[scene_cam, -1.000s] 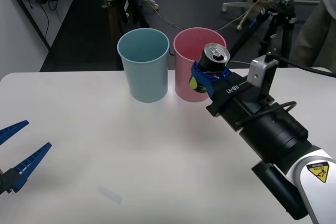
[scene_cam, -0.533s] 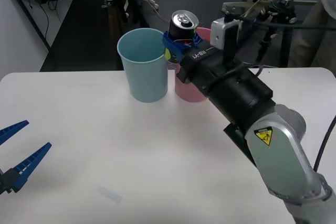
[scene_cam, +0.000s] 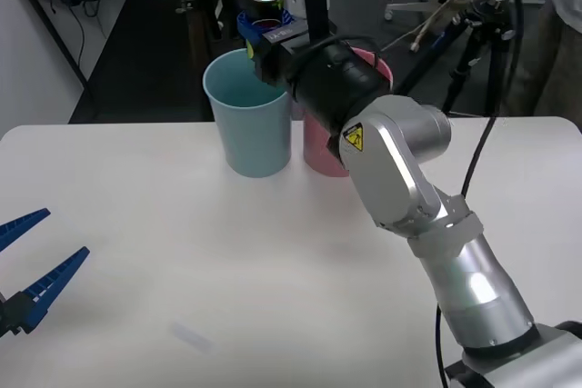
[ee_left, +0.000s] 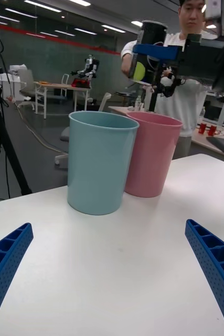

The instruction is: Grasp the object on the table and drop it into the matching bin: aluminum can to the light blue bin, PET bottle to the pink bin.

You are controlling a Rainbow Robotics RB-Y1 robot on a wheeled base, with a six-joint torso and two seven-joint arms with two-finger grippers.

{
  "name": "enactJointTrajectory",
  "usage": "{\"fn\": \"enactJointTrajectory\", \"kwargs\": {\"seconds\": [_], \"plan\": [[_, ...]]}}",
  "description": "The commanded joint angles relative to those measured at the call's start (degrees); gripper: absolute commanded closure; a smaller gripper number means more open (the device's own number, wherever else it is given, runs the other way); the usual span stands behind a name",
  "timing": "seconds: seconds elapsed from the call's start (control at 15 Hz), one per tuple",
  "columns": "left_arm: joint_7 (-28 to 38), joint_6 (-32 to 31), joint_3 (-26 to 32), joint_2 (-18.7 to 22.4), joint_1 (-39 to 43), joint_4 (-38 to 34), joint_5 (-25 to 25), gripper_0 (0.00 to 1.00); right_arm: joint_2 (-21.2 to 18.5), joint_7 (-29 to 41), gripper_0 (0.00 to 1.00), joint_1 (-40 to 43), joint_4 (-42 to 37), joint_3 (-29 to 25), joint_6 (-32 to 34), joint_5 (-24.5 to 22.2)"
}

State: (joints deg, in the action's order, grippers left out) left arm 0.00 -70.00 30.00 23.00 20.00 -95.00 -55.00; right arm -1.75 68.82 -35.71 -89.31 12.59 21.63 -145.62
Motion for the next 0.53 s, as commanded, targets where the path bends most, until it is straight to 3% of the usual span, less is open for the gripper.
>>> {"fn": "enactJointTrajectory", "kwargs": {"seconds": [0.07, 0.27, 0.53], "plan": [[0.00, 0.00, 0.00, 0.00, 0.00, 0.00, 0.00, 0.00, 0.52, -0.17, 1.00, -5.68, 8.62, -0.20, -2.29, -0.54], [0.00, 0.00, 0.00, 0.00, 0.00, 0.00, 0.00, 0.00, 0.87, -0.61, 1.00, -10.52, 16.97, -0.20, -5.28, -0.63], [0.00, 0.00, 0.00, 0.00, 0.00, 0.00, 0.00, 0.00, 0.87, -0.97, 1.00, -11.92, 19.08, 0.15, -5.54, -0.37]]}}
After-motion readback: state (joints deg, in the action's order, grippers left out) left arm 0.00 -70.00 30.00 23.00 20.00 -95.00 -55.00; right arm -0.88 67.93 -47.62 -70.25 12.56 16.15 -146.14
